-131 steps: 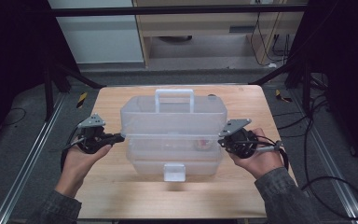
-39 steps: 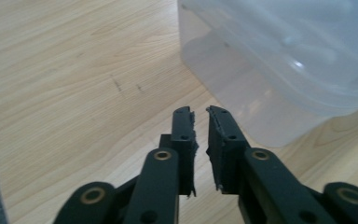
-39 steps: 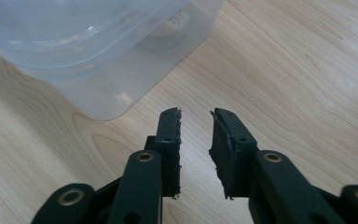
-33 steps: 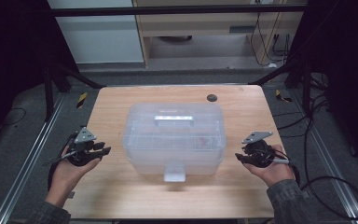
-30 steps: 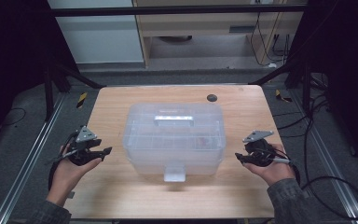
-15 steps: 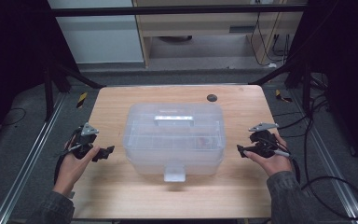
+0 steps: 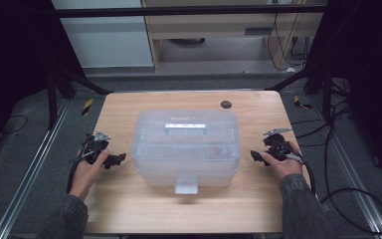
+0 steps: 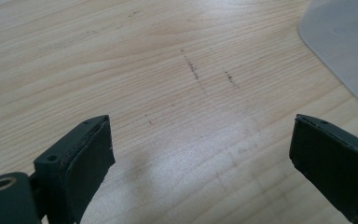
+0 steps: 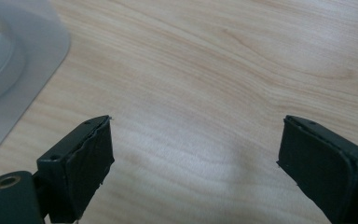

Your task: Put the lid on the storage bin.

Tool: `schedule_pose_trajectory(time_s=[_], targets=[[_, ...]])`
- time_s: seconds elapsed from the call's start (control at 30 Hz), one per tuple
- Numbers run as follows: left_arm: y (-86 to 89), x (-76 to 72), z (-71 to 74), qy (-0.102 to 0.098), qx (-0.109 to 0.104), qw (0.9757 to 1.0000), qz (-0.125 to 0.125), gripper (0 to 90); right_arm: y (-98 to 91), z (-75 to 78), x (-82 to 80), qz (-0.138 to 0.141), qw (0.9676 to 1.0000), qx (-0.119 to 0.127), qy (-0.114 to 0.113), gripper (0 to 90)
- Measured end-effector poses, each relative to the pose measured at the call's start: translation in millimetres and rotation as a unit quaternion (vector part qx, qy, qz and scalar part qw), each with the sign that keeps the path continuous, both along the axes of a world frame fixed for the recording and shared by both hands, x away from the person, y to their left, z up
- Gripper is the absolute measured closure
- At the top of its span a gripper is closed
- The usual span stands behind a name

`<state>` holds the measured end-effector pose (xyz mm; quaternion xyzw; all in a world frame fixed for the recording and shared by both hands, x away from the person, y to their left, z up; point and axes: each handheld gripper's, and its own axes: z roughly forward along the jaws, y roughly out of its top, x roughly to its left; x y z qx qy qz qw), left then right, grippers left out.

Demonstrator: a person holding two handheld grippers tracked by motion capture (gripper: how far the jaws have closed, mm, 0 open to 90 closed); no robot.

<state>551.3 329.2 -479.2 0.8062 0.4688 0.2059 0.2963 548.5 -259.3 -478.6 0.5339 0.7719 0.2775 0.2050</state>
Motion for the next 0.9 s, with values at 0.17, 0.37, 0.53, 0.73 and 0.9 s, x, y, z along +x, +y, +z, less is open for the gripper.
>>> schedule_pose_trajectory(time_s=[0.17,0.37,0.53,0.73,0.9], targets=[[-0.8,5.2,-9.3,-0.007,-0.007,0.9999,0.007,5.4,-1.1,-8.0,7.5,-0.015,0.9998,0.011,-0.005,10.1],[-5.2,9.7,-16.2,-0.003,-0.006,0.9999,0.008,5.3,-0.5,-15.7,10.7,-0.027,0.9995,0.015,-0.010,9.8],[-7.9,12.0,-21.1,-0.002,-0.010,0.9999,0.011,5.3,1.7,-22.5,13.2,-0.039,0.9991,0.009,-0.010,9.7],[-7.2,11.0,-27.6,-0.021,-0.028,0.9992,0.018,2.1,3.9,-29.3,14.2,-0.040,0.9986,0.015,-0.030,3.1],[-7.7,11.1,-27.9,-0.021,-0.028,0.9992,0.018,1.2,4.2,-33.5,13.3,-0.044,0.9977,0.023,-0.047,0.4]])
